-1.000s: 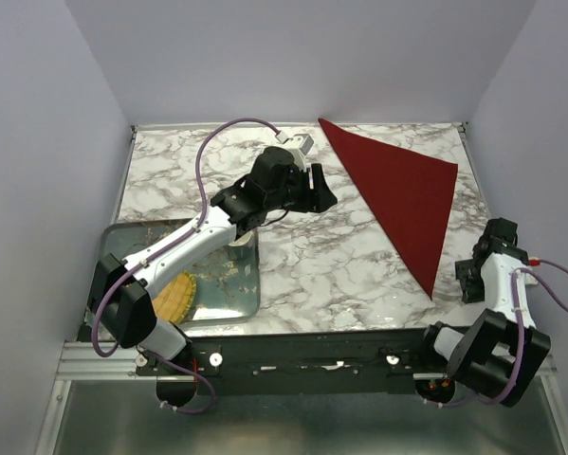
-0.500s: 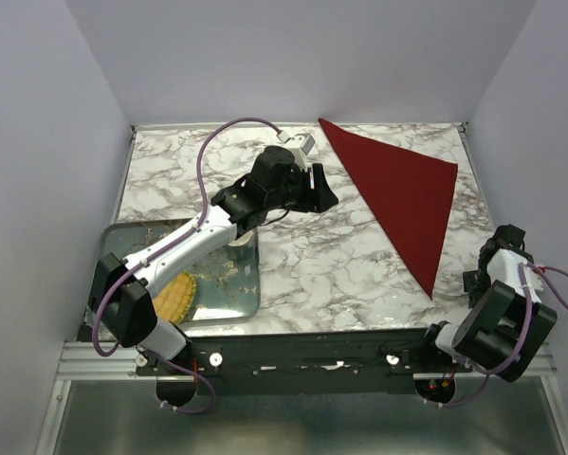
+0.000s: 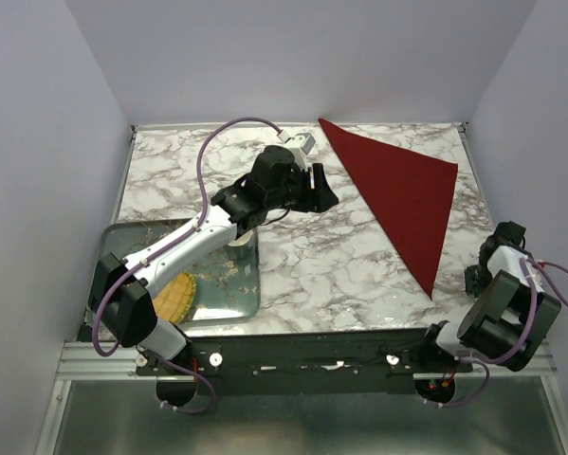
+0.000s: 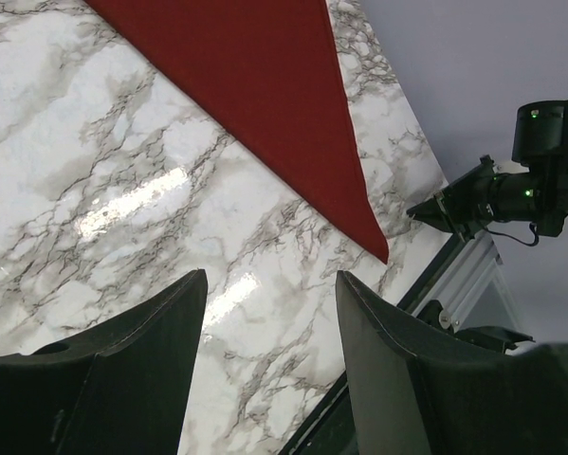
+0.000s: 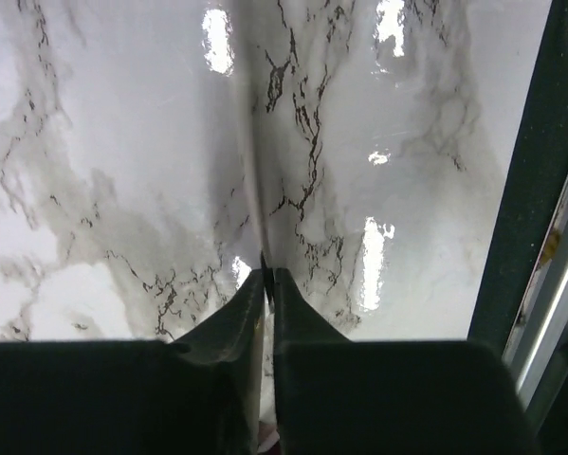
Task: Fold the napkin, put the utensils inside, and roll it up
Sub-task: Grab a utensil with the right arm, then pass the utensil from the right arm to the left
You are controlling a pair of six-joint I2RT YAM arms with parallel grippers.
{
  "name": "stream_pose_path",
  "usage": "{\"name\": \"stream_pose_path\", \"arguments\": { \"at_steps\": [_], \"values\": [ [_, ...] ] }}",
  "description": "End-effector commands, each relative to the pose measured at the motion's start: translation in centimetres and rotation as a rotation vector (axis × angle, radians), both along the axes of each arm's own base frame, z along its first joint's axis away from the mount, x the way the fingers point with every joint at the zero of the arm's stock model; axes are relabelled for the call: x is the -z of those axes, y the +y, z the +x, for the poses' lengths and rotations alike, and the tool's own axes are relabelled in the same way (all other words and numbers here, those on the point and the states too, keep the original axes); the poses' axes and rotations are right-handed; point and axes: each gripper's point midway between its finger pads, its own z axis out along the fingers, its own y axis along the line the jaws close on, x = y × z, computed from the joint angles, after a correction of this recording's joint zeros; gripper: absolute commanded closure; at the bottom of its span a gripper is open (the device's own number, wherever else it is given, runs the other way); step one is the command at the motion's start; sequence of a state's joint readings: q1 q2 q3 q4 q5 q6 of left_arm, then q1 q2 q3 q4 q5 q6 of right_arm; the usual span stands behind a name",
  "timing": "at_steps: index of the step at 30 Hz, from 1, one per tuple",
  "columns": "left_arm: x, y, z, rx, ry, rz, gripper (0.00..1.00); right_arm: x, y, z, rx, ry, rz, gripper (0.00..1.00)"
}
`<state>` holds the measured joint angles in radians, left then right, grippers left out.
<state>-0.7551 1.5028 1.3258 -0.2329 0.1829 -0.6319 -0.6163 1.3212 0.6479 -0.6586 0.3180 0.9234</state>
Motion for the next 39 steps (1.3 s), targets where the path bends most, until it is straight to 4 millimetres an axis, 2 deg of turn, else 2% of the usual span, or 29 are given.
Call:
{"name": "stream_pose_path", "arguments": {
  "at_steps": [1, 3, 5, 7, 9, 11, 14, 15, 17, 18, 19, 21, 22, 23, 24, 25, 26, 27, 28, 29, 30, 31, 33, 34, 35, 36, 37, 38, 39],
  "values": [
    [-1.6, -0.1, -0.6, 0.028, -0.035, -0.024, 0.35, 0.2, -0.2, -1.7, 0.013, 0.078, -0.015, 0.99],
    [-1.7, -0.1, -0.7, 0.031, -0.035, -0.026, 0.35, -1.5, -1.1, -1.4, 0.010, 0.067, -0.062, 0.99],
    [-1.7, -0.1, -0.8, 0.035, -0.033, -0.031, 0.34, -3.1, -1.8, -2.2, 0.002, 0.099, -0.111, 0.99],
    [-1.6, -0.3, -1.0, 0.047, -0.025, -0.041, 0.35, -5.4, -2.6, -2.1, -0.020, 0.072, -0.182, 0.99],
    [-1.7, -0.6, -1.1, 0.056, -0.013, -0.055, 0.35, -7.0, -3.1, -1.8, -0.046, 0.037, -0.229, 0.99],
    [-1.6, -0.8, -1.3, 0.065, -0.003, -0.065, 0.34, -9.8, -3.4, -1.0, -0.099, -0.021, -0.319, 0.99],
    [-1.4, -1.0, -1.3, 0.068, 0.009, -0.072, 0.34, -13.5, -3.3, 1.0, -0.223, -0.162, -0.447, 0.99],
    [-1.5, -1.1, -1.4, 0.075, 0.009, -0.077, 0.32, -15.0, -3.4, 2.3, -0.256, -0.227, -0.495, 0.99],
    [-1.3, -1.6, -1.6, 0.101, 0.017, -0.087, 0.29, -17.8, -1.8, 5.2, -0.391, -0.351, -0.520, 0.99],
    [-1.2, -1.8, -1.6, 0.108, 0.022, -0.092, 0.28, -18.4, -1.1, 6.4, -0.445, -0.367, -0.509, 0.99],
    [-1.2, -2.1, -1.6, 0.122, 0.019, -0.099, 0.28, -19.2, 1.0, 8.3, -0.548, -0.390, -0.493, 0.99],
    [-1.1, -3.0, -1.7, 0.169, 0.022, -0.121, 0.25, -20.3, 3.6, 12.1, -0.709, -0.409, -0.446, 0.99],
    [-1.2, -3.4, -1.8, 0.194, 0.025, -0.130, 0.25, -20.5, 7.8, 14.2, -0.886, -0.458, -0.380, 0.99],
    [-0.3, -3.9, -1.7, 0.220, 0.048, -0.126, 0.22, -19.9, 10.1, 15.9, -0.989, -0.467, -0.328, 0.99],
    [-0.5, -4.2, -1.6, 0.230, 0.055, -0.131, 0.22, -21.4, 12.4, 17.8, -1.069, -0.559, -0.322, 0.99],
    [-0.5, -4.4, -1.5, 0.237, 0.069, -0.148, 0.22, -21.8, 17.5, 18.5, -1.271, -0.692, -0.195, 0.99],
    [-0.2, -4.0, -0.7, 0.229, 0.083, -0.161, 0.23, -22.4, 20.2, 18.9, -1.381, -0.791, -0.141, 0.99],
    [0.3, -3.8, -1.1, 0.254, 0.112, -0.177, 0.23, -23.6, 22.6, 19.8, -1.489, -0.925, -0.138, 0.99],
    [0.3, -3.4, -0.8, 0.249, 0.127, -0.196, 0.23, -24.2, 26.6, 18.7, -1.669, -1.007, -0.071, 0.99],
    [-0.4, -3.1, -0.5, 0.252, 0.136, -0.241, 0.24, -24.5, 28.2, 18.4, -1.748, -1.035, -0.059, 0.99],
    [-0.1, -2.1, -0.2, 0.261, 0.157, -0.258, 0.25, -23.9, 29.6, 18.3, -1.815, -1.040, -0.016, 0.99],
    [-0.2, -1.7, -0.1, 0.272, 0.164, -0.270, 0.25, -24.6, 31.6, 17.2, -1.928, -1.102, 0.041, 0.99],
    [0.4, -1.3, -0.2, 0.292, 0.187, -0.269, 0.25, -25.3, 32.9, 16.9, -1.997, -1.190, 0.062, 0.99],
    [0.6, -1.1, -0.4, 0.303, 0.200, -0.270, 0.26, -25.1, 34.1, 15.0, -2.072, -1.267, 0.156, 0.99],
    [0.8, -1.0, -0.5, 0.304, 0.204, -0.269, 0.27, -25.6, 34.7, 14.5, -2.103, -1.328, 0.175, 0.99],
    [1.4, -1.0, -0.7, 0.305, 0.214, -0.262, 0.29, -26.9, 35.3, 14.2, -2.150, -1.423, 0.149, 0.99],
    [1.8, -0.3, 0.1, 0.260, 0.212, -0.256, 0.30, -27.0, 35.9, 12.8, -2.179, -1.452, 0.267, 0.99],
    [0.5, 0.2, 0.4, 0.247, 0.169, -0.286, 0.30, -26.7, 36.2, 12.7, -2.188, -1.454, 0.313, 0.99],
    [0.6, 0.7, 0.4, 0.231, 0.190, -0.315, 0.30, -26.6, 36.5, 12.4, -2.201, -1.459, 0.341, 0.99]
  ]
}}
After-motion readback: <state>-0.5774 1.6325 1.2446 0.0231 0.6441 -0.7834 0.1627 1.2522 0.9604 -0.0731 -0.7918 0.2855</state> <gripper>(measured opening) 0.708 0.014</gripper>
